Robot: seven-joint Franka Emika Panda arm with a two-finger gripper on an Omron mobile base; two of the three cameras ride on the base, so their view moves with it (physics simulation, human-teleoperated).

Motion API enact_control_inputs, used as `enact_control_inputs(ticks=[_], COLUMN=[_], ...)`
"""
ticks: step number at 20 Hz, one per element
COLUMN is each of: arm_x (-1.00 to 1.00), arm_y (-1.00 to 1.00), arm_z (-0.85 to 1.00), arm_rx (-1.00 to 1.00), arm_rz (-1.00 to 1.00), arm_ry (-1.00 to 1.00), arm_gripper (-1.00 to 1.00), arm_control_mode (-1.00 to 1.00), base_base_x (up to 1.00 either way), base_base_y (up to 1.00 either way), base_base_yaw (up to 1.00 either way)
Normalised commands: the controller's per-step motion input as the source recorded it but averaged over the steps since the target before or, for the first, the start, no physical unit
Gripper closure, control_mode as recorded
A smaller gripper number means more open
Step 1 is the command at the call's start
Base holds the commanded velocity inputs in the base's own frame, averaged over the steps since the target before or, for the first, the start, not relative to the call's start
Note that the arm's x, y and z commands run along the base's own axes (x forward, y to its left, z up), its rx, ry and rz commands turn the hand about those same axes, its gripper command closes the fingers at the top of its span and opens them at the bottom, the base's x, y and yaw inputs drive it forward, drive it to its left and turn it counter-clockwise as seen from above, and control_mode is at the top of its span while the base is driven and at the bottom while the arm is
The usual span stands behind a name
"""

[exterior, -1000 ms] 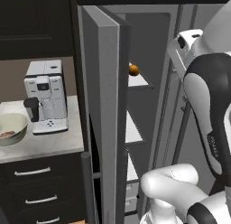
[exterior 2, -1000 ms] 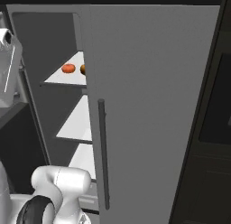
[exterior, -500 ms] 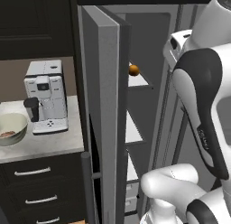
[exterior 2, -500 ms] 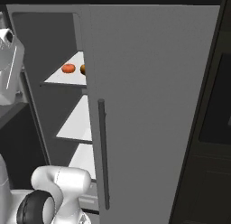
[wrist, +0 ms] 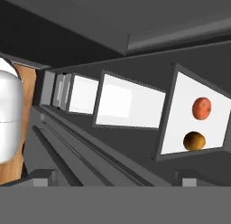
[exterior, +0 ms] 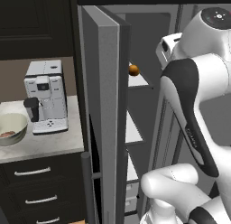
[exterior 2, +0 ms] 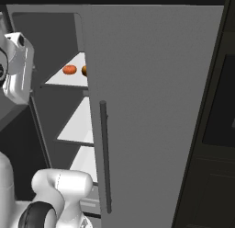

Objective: Take the potato, mango, and squash from the freezer and place them in the bowl on the counter.

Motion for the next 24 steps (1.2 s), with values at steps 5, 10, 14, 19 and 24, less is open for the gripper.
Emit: enact_control_inputs(ticks=[5,10,14,19,24], arm_x=[0.54,0.57,0.53,0.5,0.43], arm_y=[-0.03,0.0,0.0,0.0,0.0], arm_z=[-0.12,-0.03,0.0,0.0,-0.02], arm_rx=[0.0,0.0,0.0,0.0,0.0], arm_rz=[0.0,-0.02,-0.08,-0.13,-0.07], arm_ry=[-0.02,0.0,0.0,0.0,0.0], arm_gripper=[-1.0,-1.0,-1.0,-1.0,-1.0], arm_control_mode=[-1.0,-1.0,-1.0,-1.0,-1.0], base_base_x=[0.0,0.0,0.0,0.0,0.0], base_base_y=[0.0,0.0,0.0,0.0,0.0], base_base_yaw=[0.0,0.0,0.0,0.0,0.0])
